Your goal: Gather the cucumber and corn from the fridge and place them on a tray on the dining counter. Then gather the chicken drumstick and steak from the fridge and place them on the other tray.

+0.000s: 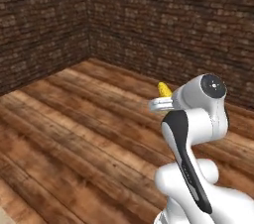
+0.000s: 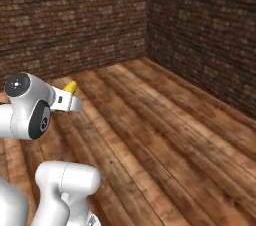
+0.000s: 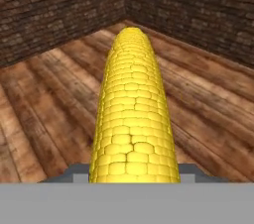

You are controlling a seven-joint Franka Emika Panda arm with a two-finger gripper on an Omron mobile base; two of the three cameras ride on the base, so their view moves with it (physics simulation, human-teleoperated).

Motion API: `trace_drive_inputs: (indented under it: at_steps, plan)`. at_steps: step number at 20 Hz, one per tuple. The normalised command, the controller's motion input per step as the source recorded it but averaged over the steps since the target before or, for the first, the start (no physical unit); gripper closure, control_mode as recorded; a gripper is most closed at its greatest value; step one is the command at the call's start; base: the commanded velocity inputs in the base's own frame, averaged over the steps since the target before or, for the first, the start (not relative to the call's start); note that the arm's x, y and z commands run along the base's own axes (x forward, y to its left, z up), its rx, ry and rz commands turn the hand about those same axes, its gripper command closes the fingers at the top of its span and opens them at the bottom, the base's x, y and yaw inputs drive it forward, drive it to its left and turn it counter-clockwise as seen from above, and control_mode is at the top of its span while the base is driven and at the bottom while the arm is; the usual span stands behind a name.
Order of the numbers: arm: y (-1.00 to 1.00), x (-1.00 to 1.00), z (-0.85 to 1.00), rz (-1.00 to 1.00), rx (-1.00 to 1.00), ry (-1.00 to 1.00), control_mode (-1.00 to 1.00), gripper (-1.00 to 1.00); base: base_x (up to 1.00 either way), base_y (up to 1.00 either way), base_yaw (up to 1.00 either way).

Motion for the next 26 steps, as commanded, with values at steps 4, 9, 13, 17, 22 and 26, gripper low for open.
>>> trace_drive_inputs:
  at_steps: [4,9,13,17,22,26]
  plan:
    - [0.0,0.0,0.0,0.0,0.0,0.0,1.0,1.0,1.0,0.27,0.5]
    - [0.0,0.0,0.0,0.0,0.0,0.0,1.0,1.0,1.0,0.23,0.48]
    - [0.0,0.0,0.0,0.0,0.0,0.0,1.0,1.0,1.0,0.12,0.42]
    - [0.0,0.0,0.0,0.0,0.0,0.0,1.0,1.0,1.0,0.02,0.39]
    - [0.0,0.0,0.0,0.0,0.0,0.0,1.0,1.0,1.0,0.0,0.4]
    - [0.0,0.0,0.0,0.0,0.0,0.0,1.0,1.0,1.0,0.0,0.42]
